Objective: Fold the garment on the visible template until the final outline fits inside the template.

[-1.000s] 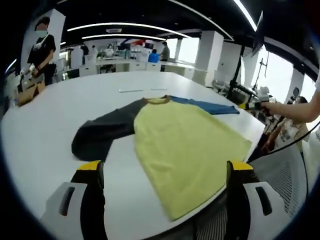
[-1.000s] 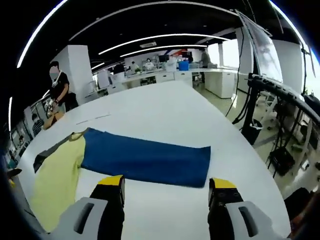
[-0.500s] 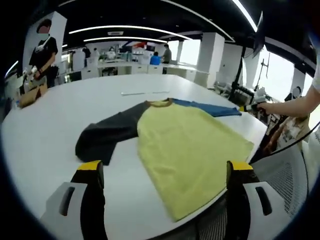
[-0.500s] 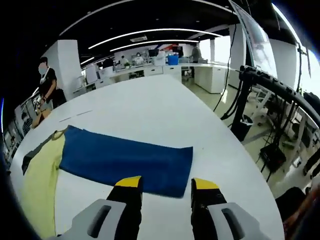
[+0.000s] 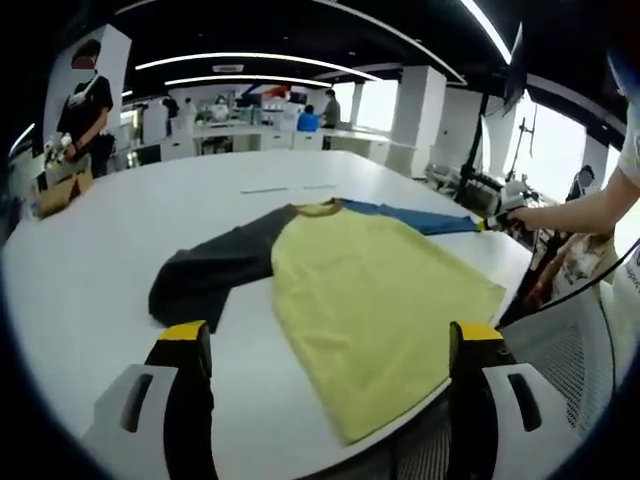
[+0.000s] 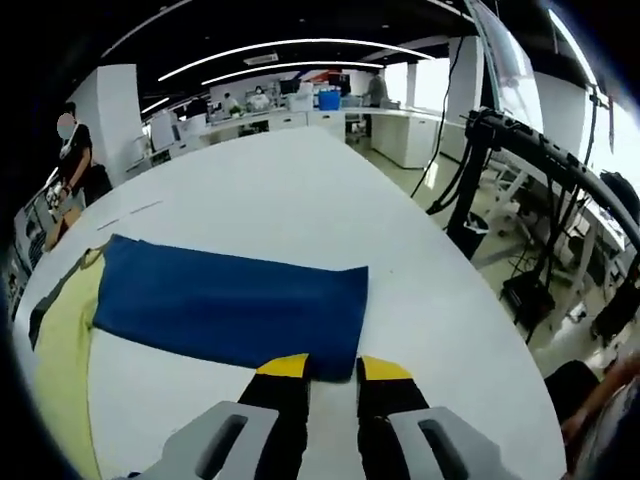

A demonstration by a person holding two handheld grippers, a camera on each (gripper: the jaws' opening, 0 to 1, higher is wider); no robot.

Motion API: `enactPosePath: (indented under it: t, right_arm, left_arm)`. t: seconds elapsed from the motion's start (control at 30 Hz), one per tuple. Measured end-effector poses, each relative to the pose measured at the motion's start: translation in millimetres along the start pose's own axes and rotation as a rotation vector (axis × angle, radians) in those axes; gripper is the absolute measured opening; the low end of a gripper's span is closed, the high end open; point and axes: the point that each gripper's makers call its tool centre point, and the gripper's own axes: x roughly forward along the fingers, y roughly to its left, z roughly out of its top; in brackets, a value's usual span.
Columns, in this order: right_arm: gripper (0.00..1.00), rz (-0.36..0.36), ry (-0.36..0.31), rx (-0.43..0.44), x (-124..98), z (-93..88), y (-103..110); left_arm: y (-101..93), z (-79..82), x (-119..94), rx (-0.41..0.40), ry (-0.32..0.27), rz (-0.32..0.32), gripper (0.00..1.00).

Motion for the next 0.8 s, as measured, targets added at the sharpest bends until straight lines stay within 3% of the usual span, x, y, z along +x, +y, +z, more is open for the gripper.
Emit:
enactPosePath:
  t: [0.4, 0.7, 0.8]
  right_arm:
    - [0.05, -0.033, 0.044, 0.007, 2.2, -3.7, 0.9]
    - [0.0, -0.02, 0.049, 0.08, 2.5, -3.1, 3.9]
    - [0.0, 0.003, 0.033, 0.165, 0.1, -0.2, 8.2]
  left_arm:
    - [-1.1, 0.2, -0.1, 0.011, 0.007, -0.013, 0.95]
    - [-6.6, 3.3, 1.0, 0.032, 0.009, -0.03, 0.97]
    - [-8.1, 5.4, 0.5, 0.032, 0.006, -0.03, 0.99]
